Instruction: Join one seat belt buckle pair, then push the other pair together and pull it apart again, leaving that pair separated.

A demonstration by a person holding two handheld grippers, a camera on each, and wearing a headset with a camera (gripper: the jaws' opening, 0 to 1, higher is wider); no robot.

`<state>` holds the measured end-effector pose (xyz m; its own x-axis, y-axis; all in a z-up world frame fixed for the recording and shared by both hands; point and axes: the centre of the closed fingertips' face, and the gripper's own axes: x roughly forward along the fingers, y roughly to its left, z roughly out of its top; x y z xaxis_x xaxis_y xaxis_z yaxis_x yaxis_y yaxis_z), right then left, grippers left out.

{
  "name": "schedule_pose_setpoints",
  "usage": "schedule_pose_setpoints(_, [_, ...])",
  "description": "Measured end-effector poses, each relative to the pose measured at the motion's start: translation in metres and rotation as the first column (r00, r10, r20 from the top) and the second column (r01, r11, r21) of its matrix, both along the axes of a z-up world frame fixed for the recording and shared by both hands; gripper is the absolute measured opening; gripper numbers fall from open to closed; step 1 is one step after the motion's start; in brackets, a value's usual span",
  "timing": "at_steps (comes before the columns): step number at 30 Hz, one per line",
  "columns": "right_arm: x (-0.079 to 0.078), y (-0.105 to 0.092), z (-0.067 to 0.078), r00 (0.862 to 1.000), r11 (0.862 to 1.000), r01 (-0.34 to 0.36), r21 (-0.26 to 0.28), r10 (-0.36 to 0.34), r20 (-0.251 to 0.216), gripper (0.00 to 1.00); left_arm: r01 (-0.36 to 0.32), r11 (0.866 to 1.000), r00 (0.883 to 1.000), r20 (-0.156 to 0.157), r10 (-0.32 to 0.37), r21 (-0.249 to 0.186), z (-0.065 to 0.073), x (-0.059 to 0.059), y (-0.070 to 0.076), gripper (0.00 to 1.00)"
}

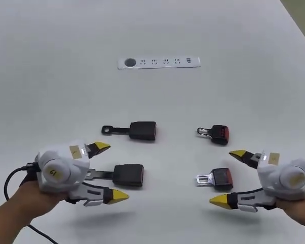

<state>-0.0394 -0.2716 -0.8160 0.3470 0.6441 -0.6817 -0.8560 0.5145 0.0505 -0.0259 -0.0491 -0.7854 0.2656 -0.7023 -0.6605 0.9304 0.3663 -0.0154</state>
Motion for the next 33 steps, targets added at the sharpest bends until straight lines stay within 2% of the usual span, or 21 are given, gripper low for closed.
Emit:
schedule_pose_setpoints(7, [0.000,-0.002,-0.008,0.997,0.997,-0.076,-0.029,0.075,-0.026,0.84,0.082,0.996,0.997,-0.002,-0.082,0.041,-0.010,0.002,-0.001,0.79])
schedule_pose_setpoints(9, [0.001,-0.001,-0.009,0.994,0.995,-0.099,-0.017,0.098,-0.039,0.83,0.125,0.990,0.992,-0.005,-0.125,0.061,-0.013,0.001,-0.002,0.75])
schedule_pose_setpoints(11, [0.001,-0.003,-0.011,0.992,0.992,-0.120,-0.032,0.119,-0.041,0.82,0.152,0.986,0.988,-0.010,-0.152,0.074,-0.017,0.002,-0.003,0.73])
schedule_pose_setpoints(13, [0.002,-0.003,-0.011,0.989,0.990,-0.138,-0.026,0.136,-0.051,0.81,0.172,0.980,0.985,-0.010,-0.172,0.096,-0.021,0.004,-0.002,0.73])
schedule_pose_setpoints(15, [0.003,-0.004,-0.012,0.988,0.989,-0.147,-0.026,0.145,-0.059,0.81,0.183,0.978,0.983,-0.018,-0.182,0.100,-0.024,0.005,-0.003,0.73])
schedule_pose_setpoints(19, [0.001,-0.007,-0.017,0.979,0.981,-0.190,-0.037,0.186,-0.082,0.78,0.204,0.972,0.979,-0.043,-0.201,0.113,-0.034,0.007,-0.003,0.69])
schedule_pose_setpoints(23, [-0.002,-0.009,-0.020,0.968,0.973,-0.230,-0.037,0.225,-0.107,0.72,0.250,0.958,0.968,-0.058,-0.244,0.140,-0.043,0.005,-0.003,0.67])
schedule_pose_setpoints(24, [-0.002,-0.011,-0.021,0.970,0.975,-0.221,-0.038,0.215,-0.112,0.72,0.252,0.958,0.967,-0.063,-0.245,0.136,-0.044,0.005,-0.004,0.66])
schedule_pose_setpoints(28, [-0.001,-0.009,-0.021,0.957,0.962,-0.270,-0.036,0.265,-0.114,0.64,0.273,0.951,0.962,-0.068,-0.265,0.146,-0.048,0.005,-0.004,0.62])
schedule_pose_setpoints(29, [-0.002,-0.008,-0.021,0.953,0.957,-0.287,-0.037,0.281,-0.114,0.62,0.278,0.950,0.960,-0.078,-0.269,0.143,-0.049,0.005,-0.004,0.59])
schedule_pose_setpoints(33, [-0.004,-0.006,-0.021,0.945,0.950,-0.310,-0.029,0.305,-0.123,0.60,0.297,0.943,0.954,-0.088,-0.287,0.147,-0.054,0.003,-0.004,0.56])
